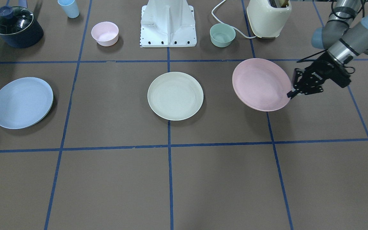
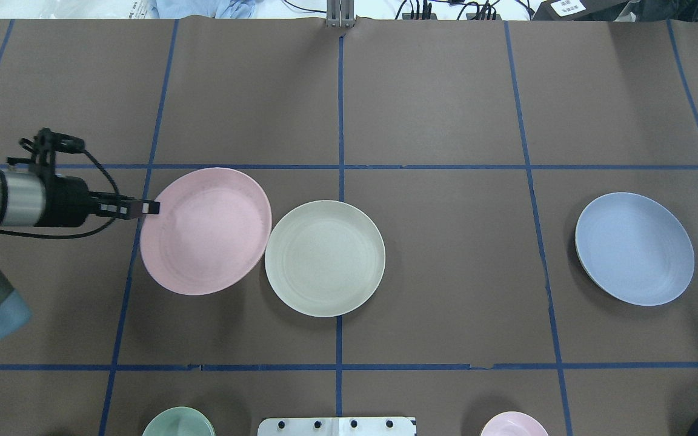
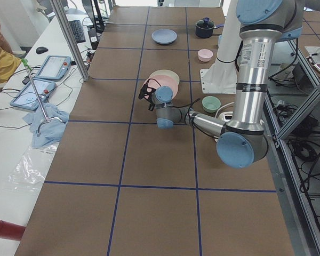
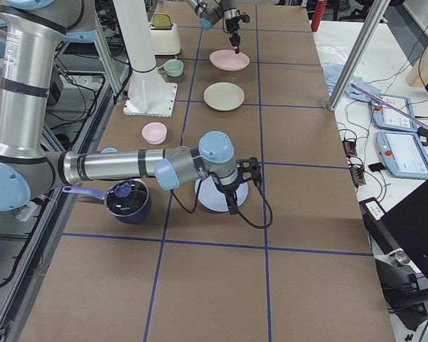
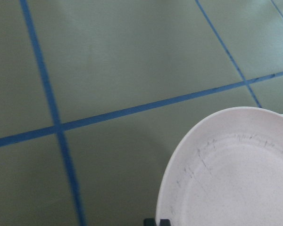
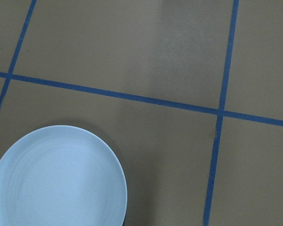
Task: Stack three plates with pink and blue
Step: 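Slide the pink plate with the left gripper onto the cream plate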
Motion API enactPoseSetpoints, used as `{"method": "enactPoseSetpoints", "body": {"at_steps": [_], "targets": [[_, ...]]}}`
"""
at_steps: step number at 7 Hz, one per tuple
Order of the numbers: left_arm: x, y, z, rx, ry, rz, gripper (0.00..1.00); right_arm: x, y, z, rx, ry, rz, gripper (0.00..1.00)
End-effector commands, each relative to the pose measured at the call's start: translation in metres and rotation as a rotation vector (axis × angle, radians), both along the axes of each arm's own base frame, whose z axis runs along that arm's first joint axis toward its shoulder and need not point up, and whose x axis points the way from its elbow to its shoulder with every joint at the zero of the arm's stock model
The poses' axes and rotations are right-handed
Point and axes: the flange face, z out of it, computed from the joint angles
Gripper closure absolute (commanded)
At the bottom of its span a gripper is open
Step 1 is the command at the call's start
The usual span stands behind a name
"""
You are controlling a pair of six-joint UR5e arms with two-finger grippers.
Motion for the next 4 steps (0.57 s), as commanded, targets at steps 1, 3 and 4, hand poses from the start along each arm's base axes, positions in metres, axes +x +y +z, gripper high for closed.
{"method": "enactPoseSetpoints", "body": {"at_steps": [1,3,4], "targets": [[0.086,0.004,-0.08,-0.024,-0.004,-0.016,1.0,0.001,0.001,0.001,-0.002,0.0,0.001,0.0],[0.126,0.024,-0.099,-0.019,-0.023,-0.02,1.0,0.0,0.001,0.001,-0.004,0.0,0.001,0.0],[0.132,0.027,-0.098,-0.019,-0.027,-0.021,1.0,0.0,0.001,0.002,-0.004,0.002,0.0,0.0]]}}
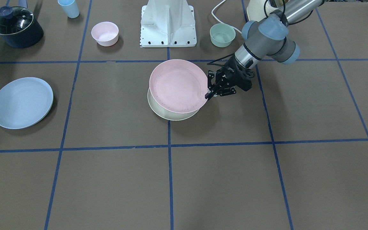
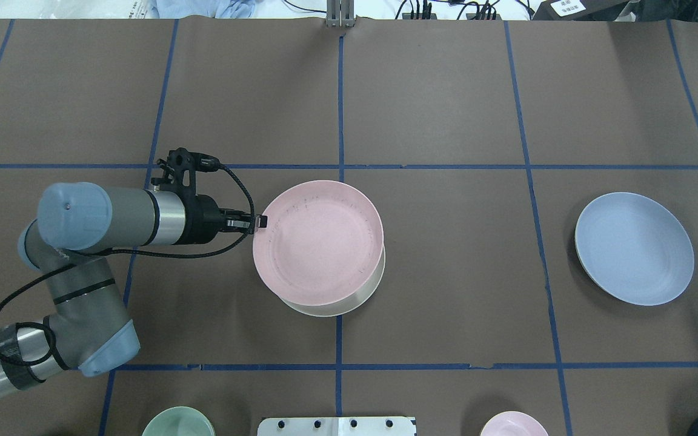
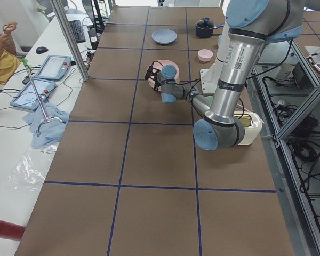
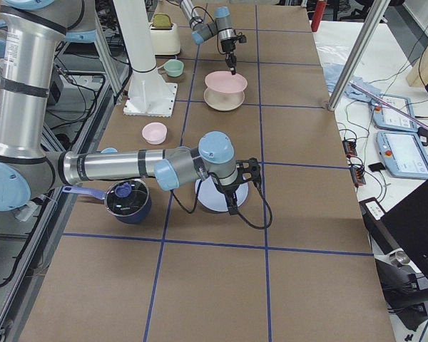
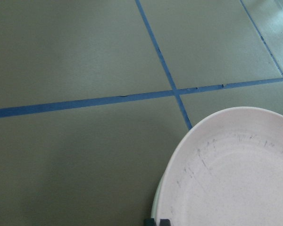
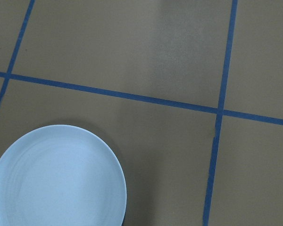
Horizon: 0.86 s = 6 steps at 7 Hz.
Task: Stack three plates with pink and blue
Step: 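Slide the pink plate with the left gripper onto the cream plate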
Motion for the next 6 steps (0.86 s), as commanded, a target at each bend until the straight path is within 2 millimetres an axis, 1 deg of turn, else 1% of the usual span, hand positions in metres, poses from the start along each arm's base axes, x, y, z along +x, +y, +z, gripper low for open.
{"method": "enactPoseSetpoints", "body": {"at_steps": [1,2,5,6], "targets": [[0.018,0.013,-0.001,0.0,-0.014,0.007,1.0,0.0,0.0,0.001,-0.001,0.001,0.0,0.0],[0.024,0.019,0.002,-0.002,-0.021,0.021,1.0,0.0,0.0,0.001,-0.003,0.001,0.0,0.0],[0.03,0.016,0.013,-0.011,-0.042,0.011,1.0,0.0,0.0,0.001,-0.003,0.001,0.0,0.0],[0.03,0.016,0.012,-0.01,-0.041,0.009,1.0,0.0,0.0,0.001,-0.003,0.001,0.0,0.0]]}}
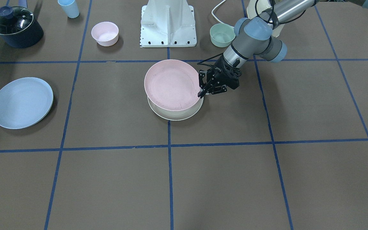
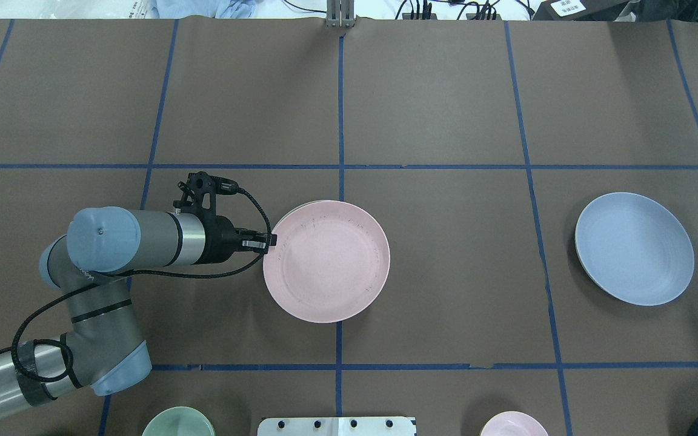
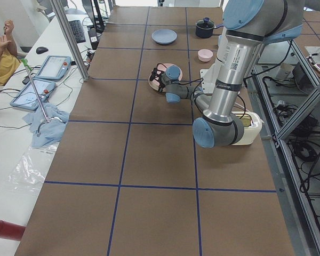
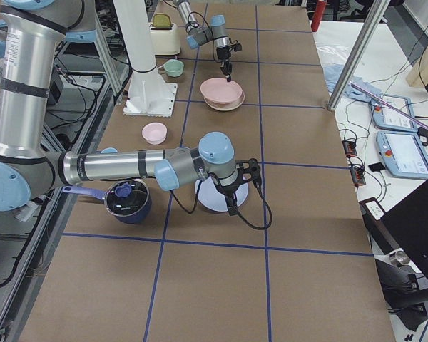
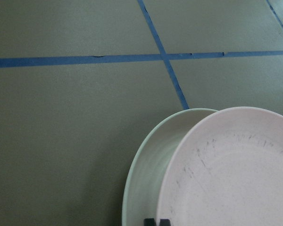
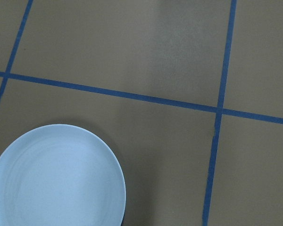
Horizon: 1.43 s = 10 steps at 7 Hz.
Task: Stack three plates with pink and blue
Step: 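Open the left gripper and withdraw it away from the plates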
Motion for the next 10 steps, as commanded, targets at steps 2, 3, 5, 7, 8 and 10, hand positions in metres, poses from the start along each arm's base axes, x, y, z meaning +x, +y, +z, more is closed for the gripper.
{"method": "enactPoseSetpoints", "body": {"at_steps": [2,3,5,7,8,10], "targets": [[0.003,-0.003,0.0,-0.01,-0.024,-0.01,0.94,0.0,-0.001,-0.001,0.001,0.0,0.0,0.0],[0.002,-0.004,0.001,-0.012,-0.027,-0.012,0.48,0.0,0.0,0.0,0.0,0.0,0.0,0.0],[-0.012,-0.016,0.004,0.003,-0.033,-0.031,0.0,0.0,0.0,0.0,-0.01,0.001,0.011,0.0],[-0.076,-0.058,0.029,0.183,-0.118,0.034,0.0,-0.009,0.008,0.007,-0.065,-0.009,0.036,0.0],[-0.129,-0.078,0.054,0.254,-0.16,0.079,0.0,-0.015,0.021,0.015,-0.084,-0.018,0.075,0.0],[-0.242,-0.098,0.115,0.427,-0.268,0.142,0.0,-0.058,0.044,0.018,-0.12,-0.041,0.186,0.0]]}}
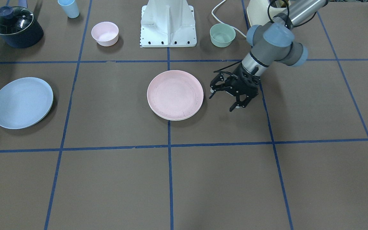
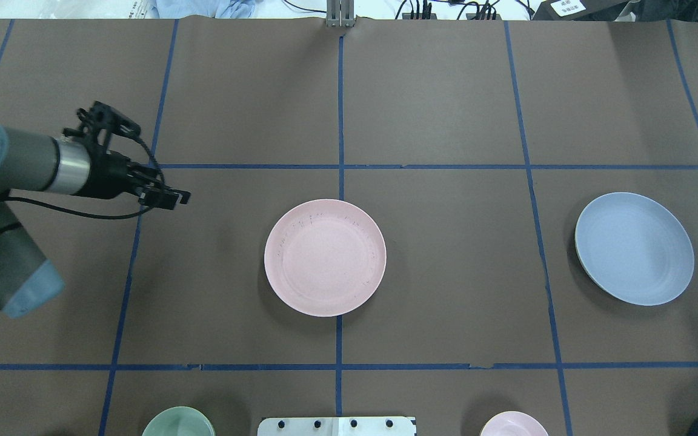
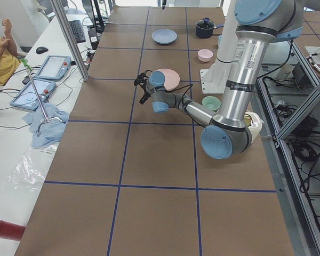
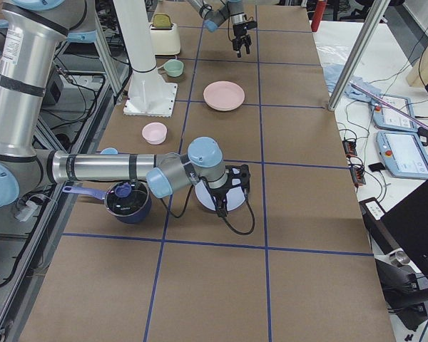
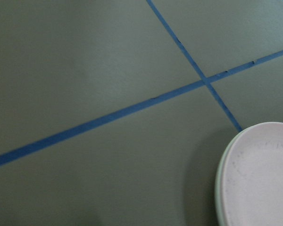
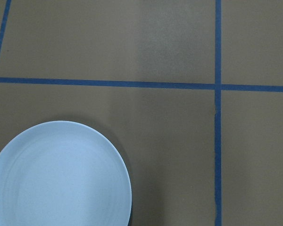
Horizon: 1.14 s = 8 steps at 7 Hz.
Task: Stack three plates with pink and blue
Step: 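Open the left gripper and withdraw it away from the plates, then grasp the rim of the light blue plate with the right gripper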
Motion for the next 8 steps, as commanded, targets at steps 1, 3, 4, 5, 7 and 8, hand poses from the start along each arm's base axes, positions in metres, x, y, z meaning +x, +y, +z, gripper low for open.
{"method": "enactPoseSetpoints", "body": {"at_steps": [1,3,4,5,7,8], "targets": [[-0.113,-0.02,0.054,0.144,-0.09,0.04,0.0,-0.054,0.014,0.008,-0.036,0.0,0.1,0.01],[-0.154,-0.013,0.078,0.155,-0.117,0.028,0.0,-0.105,0.021,0.014,-0.03,0.007,0.139,0.01],[-0.156,-0.01,0.081,0.154,-0.118,0.027,0.0,-0.131,0.025,0.024,-0.018,0.053,0.13,0.03],[-0.155,-0.01,0.083,0.152,-0.121,0.026,0.0,-0.139,0.026,0.03,-0.04,0.048,0.143,0.16],[-0.155,-0.01,0.083,0.152,-0.121,0.026,0.0,-0.143,0.032,0.058,-0.014,0.019,0.127,0.27],[-0.156,-0.009,0.083,0.152,-0.121,0.026,0.0,-0.14,0.036,0.074,0.004,0.001,0.128,0.27]]}}
